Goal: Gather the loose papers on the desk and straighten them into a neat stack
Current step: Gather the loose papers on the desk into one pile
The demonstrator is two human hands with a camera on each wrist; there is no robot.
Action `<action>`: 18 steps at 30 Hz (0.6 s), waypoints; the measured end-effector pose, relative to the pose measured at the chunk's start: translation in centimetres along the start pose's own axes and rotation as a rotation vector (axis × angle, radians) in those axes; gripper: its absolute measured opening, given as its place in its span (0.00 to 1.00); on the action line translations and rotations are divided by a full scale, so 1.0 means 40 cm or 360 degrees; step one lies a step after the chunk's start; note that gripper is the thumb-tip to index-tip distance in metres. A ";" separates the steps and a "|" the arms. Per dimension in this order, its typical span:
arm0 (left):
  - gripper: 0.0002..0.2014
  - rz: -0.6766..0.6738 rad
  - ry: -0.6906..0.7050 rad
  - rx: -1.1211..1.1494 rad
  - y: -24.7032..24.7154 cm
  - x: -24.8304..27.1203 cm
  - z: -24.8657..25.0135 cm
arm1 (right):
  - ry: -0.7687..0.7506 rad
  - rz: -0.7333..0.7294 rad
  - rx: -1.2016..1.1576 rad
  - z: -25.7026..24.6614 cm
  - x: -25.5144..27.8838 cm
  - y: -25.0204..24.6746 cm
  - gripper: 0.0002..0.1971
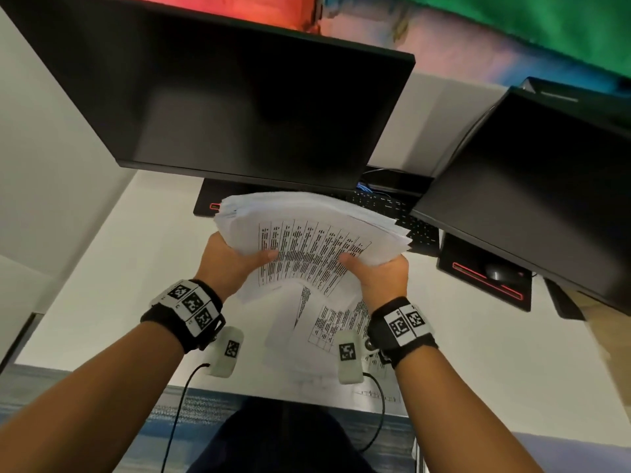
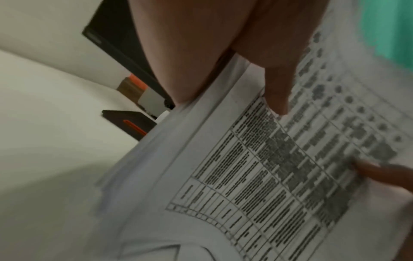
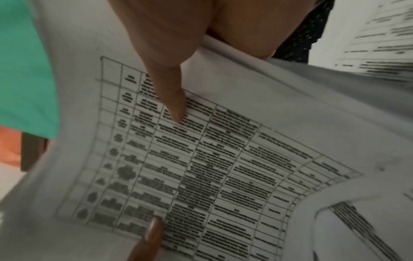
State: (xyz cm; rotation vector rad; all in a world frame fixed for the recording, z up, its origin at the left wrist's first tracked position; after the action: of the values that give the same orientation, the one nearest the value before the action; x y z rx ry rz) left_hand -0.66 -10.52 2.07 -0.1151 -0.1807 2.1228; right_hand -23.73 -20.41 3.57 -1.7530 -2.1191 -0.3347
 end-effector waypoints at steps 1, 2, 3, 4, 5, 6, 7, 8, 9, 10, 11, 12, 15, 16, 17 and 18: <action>0.21 0.0023 -0.0004 0.0006 0.006 0.004 -0.005 | 0.0025 0.0023 0.0044 0.012 -0.004 0.002 0.21; 0.17 0.0041 -0.0014 -0.0006 0.016 0.009 -0.012 | 0.0061 0.0060 0.0165 0.036 -0.016 0.000 0.25; 0.12 0.0056 -0.0024 -0.0078 0.027 0.014 -0.012 | 0.0131 0.0157 0.0392 0.065 -0.030 -0.005 0.33; 0.10 0.0076 -0.0020 -0.0170 0.036 0.018 -0.007 | 0.0276 0.0320 0.0737 0.105 -0.049 -0.020 0.43; 0.10 0.0102 0.0025 -0.0276 0.042 0.014 0.003 | 0.0504 0.0508 0.1098 0.141 -0.060 -0.044 0.52; 0.12 0.0136 0.0097 -0.0353 0.045 0.003 0.014 | 0.0766 0.0687 0.1343 0.173 -0.064 -0.071 0.57; 0.13 0.0170 0.0169 -0.0415 0.041 -0.011 0.032 | 0.0973 0.0811 0.1423 0.199 -0.060 -0.095 0.61; 0.14 0.0219 0.0230 -0.0466 0.031 -0.027 0.048 | 0.1059 0.0866 0.1435 0.219 -0.055 -0.113 0.62; 0.14 0.0261 0.0259 -0.0507 0.017 -0.042 0.058 | 0.1050 0.0856 0.1465 0.233 -0.052 -0.124 0.63; 0.14 0.0289 0.0256 -0.0522 0.001 -0.057 0.057 | 0.0994 0.0811 0.1522 0.247 -0.053 -0.130 0.63; 0.14 0.0285 0.0210 -0.0530 -0.015 -0.068 0.046 | 0.0911 0.0750 0.1575 0.259 -0.056 -0.135 0.62; 0.14 0.0250 0.0119 -0.0560 -0.030 -0.073 0.025 | 0.0833 0.0700 0.1613 0.266 -0.060 -0.139 0.62; 0.16 0.0081 -0.0273 -0.0700 -0.051 -0.053 -0.069 | 0.0762 0.0662 0.1584 0.255 -0.075 -0.147 0.62; 0.16 0.0028 -0.0389 -0.0766 -0.053 -0.036 -0.103 | 0.0795 0.0661 0.1524 0.250 -0.084 -0.147 0.61; 0.16 -0.0019 -0.0473 -0.0832 -0.052 -0.020 -0.131 | 0.0837 0.0643 0.1439 0.236 -0.087 -0.143 0.60; 0.17 -0.0050 -0.0535 -0.0882 -0.051 -0.006 -0.154 | 0.0880 0.0617 0.1327 0.232 -0.097 -0.138 0.58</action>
State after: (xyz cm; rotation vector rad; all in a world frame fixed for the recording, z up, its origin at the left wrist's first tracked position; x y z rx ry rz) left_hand 2.12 -9.15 -3.65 -0.0775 -0.9611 1.9963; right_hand -29.74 -21.17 -6.20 -1.3049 -1.2152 0.1534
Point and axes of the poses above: each hand's wrist, its own x-axis away from the middle knuckle, its own y-axis out of the palm, z = x × y, the point moved 1 cm from there along -x, towards the middle knuckle, and after that the axes turned 12 degrees about y, right-handed, at the moved point
